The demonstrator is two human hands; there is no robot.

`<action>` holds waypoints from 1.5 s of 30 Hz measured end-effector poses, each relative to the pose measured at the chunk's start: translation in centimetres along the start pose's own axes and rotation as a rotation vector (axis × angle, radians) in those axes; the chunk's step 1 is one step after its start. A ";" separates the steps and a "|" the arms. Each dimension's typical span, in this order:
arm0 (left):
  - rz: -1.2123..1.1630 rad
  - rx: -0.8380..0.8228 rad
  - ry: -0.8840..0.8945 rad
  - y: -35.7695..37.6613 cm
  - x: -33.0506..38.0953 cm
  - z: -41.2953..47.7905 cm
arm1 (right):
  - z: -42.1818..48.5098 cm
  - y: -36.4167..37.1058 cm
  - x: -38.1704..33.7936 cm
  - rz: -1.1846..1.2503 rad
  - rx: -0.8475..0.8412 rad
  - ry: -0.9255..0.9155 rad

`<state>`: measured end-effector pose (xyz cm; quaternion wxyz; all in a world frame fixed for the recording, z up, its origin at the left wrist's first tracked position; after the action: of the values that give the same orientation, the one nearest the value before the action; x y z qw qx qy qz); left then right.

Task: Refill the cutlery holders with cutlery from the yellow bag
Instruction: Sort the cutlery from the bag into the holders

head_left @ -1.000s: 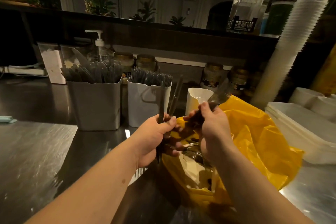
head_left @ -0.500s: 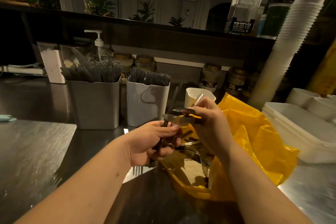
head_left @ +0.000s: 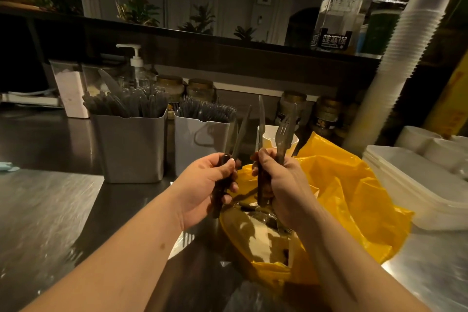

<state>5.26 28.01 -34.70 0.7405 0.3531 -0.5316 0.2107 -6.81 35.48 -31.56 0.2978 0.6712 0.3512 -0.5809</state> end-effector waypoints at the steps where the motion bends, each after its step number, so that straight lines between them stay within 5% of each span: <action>1: 0.021 0.007 0.009 -0.1 0.1 0.0 | 0.2 -0.2 0.1 0.010 0.020 -0.001; 10: 0.006 -0.137 -0.086 0.8 -0.4 -0.4 | -2.2 -0.8 -4.1 -0.566 0.128 -0.777; 23: -0.138 -0.217 -0.187 1.4 -0.5 -0.8 | -2.8 0.9 -4.9 -0.912 0.233 -0.920; 25: -0.200 -0.164 -0.188 1.3 -0.4 -0.8 | -2.6 0.8 -4.9 -0.900 0.288 -0.853; 27: -0.167 -0.031 -0.092 0.4 0.0 -0.3 | -1.6 0.0 -4.4 -0.792 0.285 -0.594; 30: 0.157 0.093 0.065 -0.5 1.2 -0.3 | -0.6 0.3 -1.2 -0.249 -0.021 -0.062; 32: 0.201 0.050 0.075 0.6 0.9 -0.7 | -1.2 2.4 0.4 -0.041 -0.232 0.136; 38: 0.096 -0.036 0.154 1.9 1.0 -0.3 | -1.0 3.6 1.9 -0.115 -0.250 0.142; 43: 0.142 -0.020 0.097 2.3 -0.3 -0.6 | -1.4 4.1 1.6 -0.509 0.002 0.010; 45: 0.175 0.007 0.093 2.3 -0.5 -0.5 | -1.6 4.2 1.5 -0.477 0.048 -0.014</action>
<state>3.85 29.93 -34.55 0.7420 0.2978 -0.5246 0.2925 -2.35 34.57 -32.86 0.1387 0.5721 0.4838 -0.6476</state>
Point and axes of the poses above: each hand's wrist, its own z-axis towards the middle knuckle, its own y-axis out of the palm, x = y × z, the point moved 10 cm from there along z, towards the middle knuckle, and after that the axes turned 15 degrees about y, right-handed, at the moved point
